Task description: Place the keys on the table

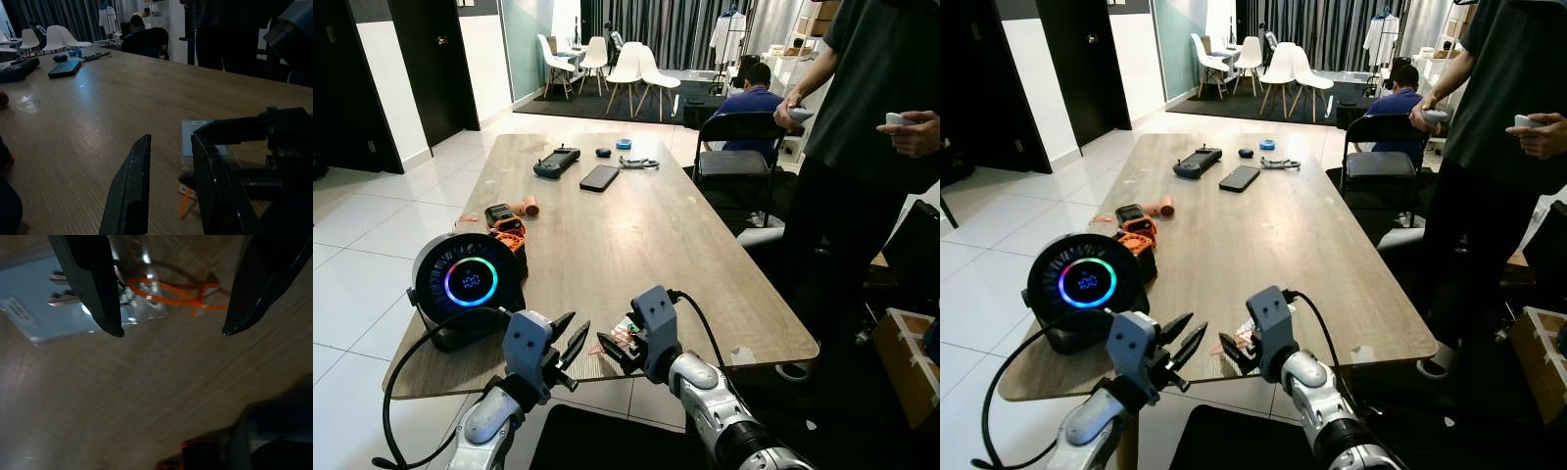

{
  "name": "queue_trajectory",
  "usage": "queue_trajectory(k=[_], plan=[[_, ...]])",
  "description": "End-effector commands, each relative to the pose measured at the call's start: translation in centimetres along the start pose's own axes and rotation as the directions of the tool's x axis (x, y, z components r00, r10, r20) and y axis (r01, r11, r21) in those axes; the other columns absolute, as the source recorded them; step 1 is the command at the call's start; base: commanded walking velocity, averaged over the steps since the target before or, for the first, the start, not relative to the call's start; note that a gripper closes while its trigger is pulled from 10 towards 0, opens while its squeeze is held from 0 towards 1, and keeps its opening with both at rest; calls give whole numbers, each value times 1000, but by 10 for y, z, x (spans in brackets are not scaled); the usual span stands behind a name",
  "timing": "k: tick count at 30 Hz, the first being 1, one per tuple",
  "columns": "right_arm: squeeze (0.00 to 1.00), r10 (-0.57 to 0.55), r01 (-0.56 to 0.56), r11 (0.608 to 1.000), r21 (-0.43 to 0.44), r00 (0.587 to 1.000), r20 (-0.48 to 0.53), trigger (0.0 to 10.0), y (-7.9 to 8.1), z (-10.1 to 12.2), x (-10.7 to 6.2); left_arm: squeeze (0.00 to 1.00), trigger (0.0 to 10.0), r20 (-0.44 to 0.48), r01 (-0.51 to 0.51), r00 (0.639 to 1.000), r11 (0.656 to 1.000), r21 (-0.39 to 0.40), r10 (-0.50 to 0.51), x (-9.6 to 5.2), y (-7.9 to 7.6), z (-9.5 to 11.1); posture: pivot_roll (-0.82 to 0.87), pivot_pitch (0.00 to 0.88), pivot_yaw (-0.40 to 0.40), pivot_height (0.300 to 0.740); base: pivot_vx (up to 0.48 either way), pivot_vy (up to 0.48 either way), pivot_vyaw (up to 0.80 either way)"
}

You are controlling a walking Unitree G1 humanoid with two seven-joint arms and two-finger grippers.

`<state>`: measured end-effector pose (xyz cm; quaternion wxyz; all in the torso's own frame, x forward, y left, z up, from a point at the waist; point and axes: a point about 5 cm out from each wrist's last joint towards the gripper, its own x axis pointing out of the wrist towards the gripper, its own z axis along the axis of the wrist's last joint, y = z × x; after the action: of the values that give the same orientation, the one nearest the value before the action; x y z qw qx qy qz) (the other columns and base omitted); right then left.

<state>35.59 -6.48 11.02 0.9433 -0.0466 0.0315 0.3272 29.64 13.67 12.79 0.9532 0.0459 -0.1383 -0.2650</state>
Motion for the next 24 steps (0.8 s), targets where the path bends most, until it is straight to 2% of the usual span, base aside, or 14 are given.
queue_trajectory(k=[1, 5, 8, 10, 14, 17, 20, 23, 24], plan=[[0, 13, -13, 1000, 2, 1000, -15, 10000, 3, -6, -2, 0, 10000, -2, 7, 1000, 1000, -13, -7, 0, -2, -1, 20, 122, -33, 740, 0, 0, 0], [0, 14, -14, 1000, -5, 1000, -17, 10000, 2, -8, -4, 0, 10000, -4, 7, 1000, 1000, -12, -7, -1, -2, -1, 19, 120, -31, 740, 0, 0, 0], [0, -15, 15, 1000, -12, 1000, -2, 10000, -4, -8, -8, 0, 10000, -7, 7, 1000, 1000, -10, -8, -1, -1, -1, 19, 120, -31, 740, 0, 0, 0], [0, -73, 73, 997, -10, 997, 27, 10000, -17, -4, -13, 0, 10000, -6, 7, 1000, 1000, -9, -7, -1, -1, -1, 21, 119, -30, 740, 0, 0, 0], [0, -129, 129, 992, -1, 991, 48, 10000, -29, -1, -19, 0, 10000, -5, 7, 1000, 1000, -9, -7, -1, -1, -1, 21, 118, -31, 740, 0, 0, 0], [0, -187, 186, 982, 21, 981, 57, 10000, -46, -1, -30, 0, 10000, -3, 6, 1000, 1000, -11, -6, -2, 0, 0, 21, 116, -30, 740, 0, 0, 0], [0, -245, 244, 969, 31, 970, 14, 10000, -62, -8, -43, 0, 10000, -2, 4, 1000, 1000, -15, -4, -2, 0, 0, 20, 119, -28, 740, 0, 0, 0], [0, -263, 263, 964, 40, 965, -3, 10000, -67, -11, -47, 0, 10000, -2, 4, 1000, 1000, -17, -4, -2, 0, 0, 19, 119, -26, 740, 0, 0, 0], [0, -288, 290, 955, 60, 957, -33, 10000, -74, -14, -52, 0, 10000, 0, 9, 1000, 1000, -22, -9, -1, -2, 0, 18, 120, -25, 740, 0, 0, 0]])
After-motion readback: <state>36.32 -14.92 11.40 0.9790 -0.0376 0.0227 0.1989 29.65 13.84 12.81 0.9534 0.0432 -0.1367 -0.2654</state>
